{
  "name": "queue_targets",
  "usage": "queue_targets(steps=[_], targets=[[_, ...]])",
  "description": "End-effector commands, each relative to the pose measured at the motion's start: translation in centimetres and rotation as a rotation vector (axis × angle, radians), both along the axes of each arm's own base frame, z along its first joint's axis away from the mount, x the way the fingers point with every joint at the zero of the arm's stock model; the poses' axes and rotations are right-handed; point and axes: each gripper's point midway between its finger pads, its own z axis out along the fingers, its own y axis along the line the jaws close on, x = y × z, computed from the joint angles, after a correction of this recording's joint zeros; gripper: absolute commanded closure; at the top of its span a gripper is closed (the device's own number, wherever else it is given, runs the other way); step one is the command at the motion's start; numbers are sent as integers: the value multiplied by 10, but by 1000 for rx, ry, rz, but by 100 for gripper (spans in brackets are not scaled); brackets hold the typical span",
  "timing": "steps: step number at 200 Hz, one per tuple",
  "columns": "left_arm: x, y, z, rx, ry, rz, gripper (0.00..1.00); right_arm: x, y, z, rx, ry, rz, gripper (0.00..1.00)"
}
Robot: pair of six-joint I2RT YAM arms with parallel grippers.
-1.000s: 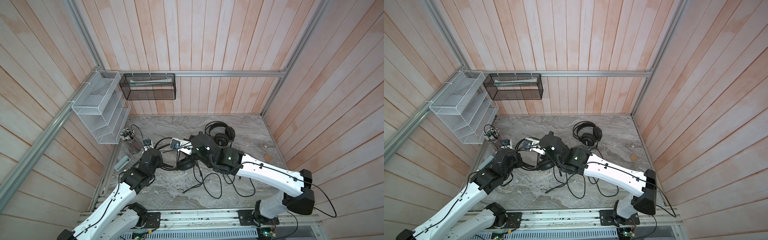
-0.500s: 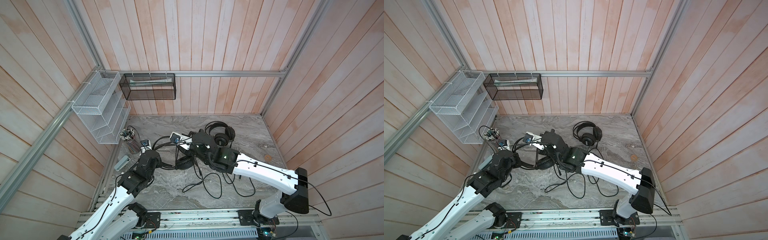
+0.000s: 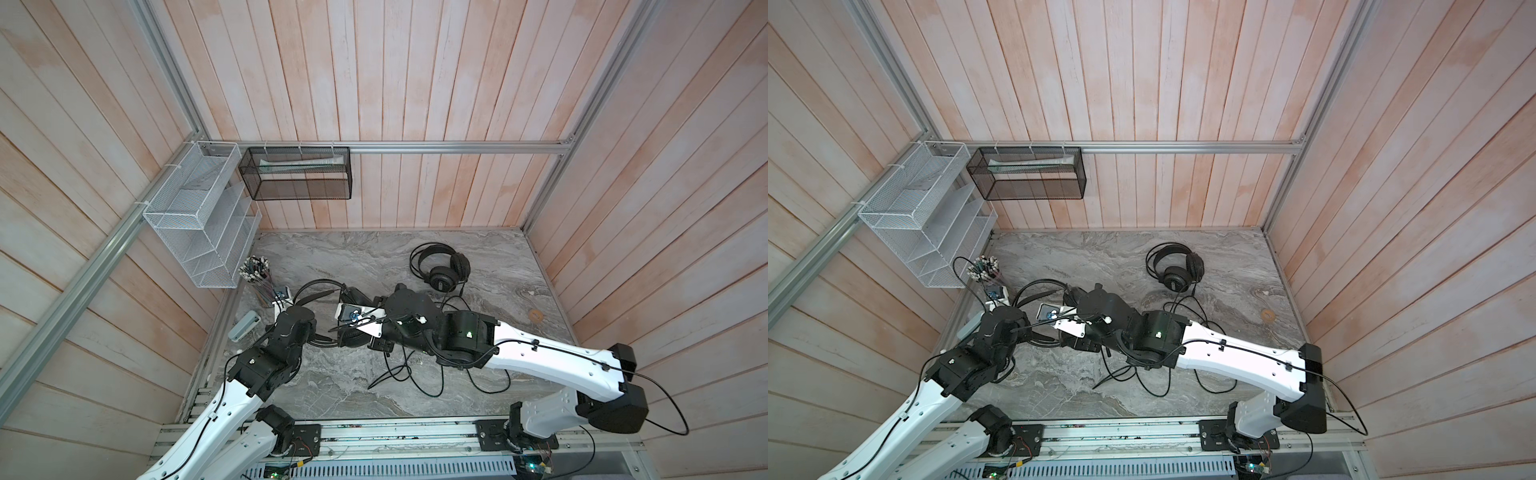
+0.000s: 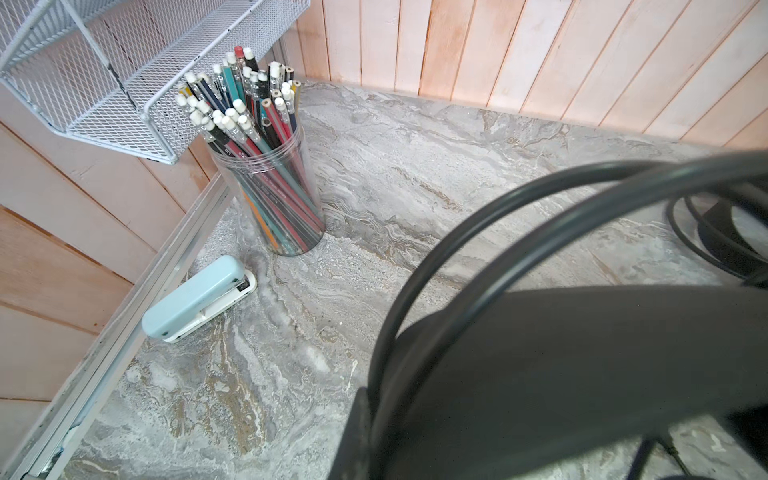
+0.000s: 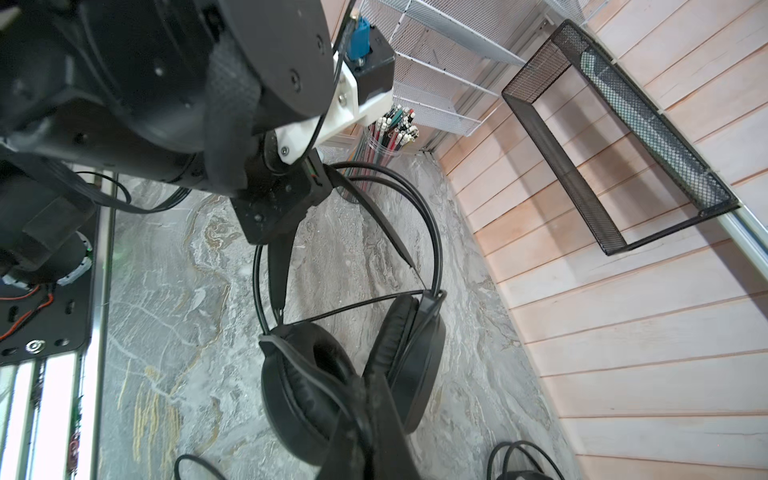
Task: Wrap the headphones
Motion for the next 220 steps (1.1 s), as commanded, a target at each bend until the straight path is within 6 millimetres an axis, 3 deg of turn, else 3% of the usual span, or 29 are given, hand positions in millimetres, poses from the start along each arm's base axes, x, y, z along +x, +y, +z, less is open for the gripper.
queue_targets(steps=[1, 35, 74, 104, 150, 184, 220], targets=[[3, 2, 21, -58, -79, 35, 100, -7, -19, 0, -4, 73, -22, 100], [4, -6, 21, -78, -84, -12, 100, 7, -26, -13, -47, 49, -75, 100], [5, -15, 18, -85, -79, -65, 100, 45, -37, 16, 2, -15, -125, 100], [7, -23, 15, -91, -68, -108, 100, 60, -24, 30, 9, -57, -102, 100], [8, -37, 11, -103, -55, -176, 100, 83, 2, 31, -31, -109, -84, 100], [8, -45, 10, -115, -50, -216, 100, 109, 7, 44, -4, -150, -107, 100], [7, -47, 12, -122, -58, -231, 100, 143, 4, 44, 0, -197, -199, 100]])
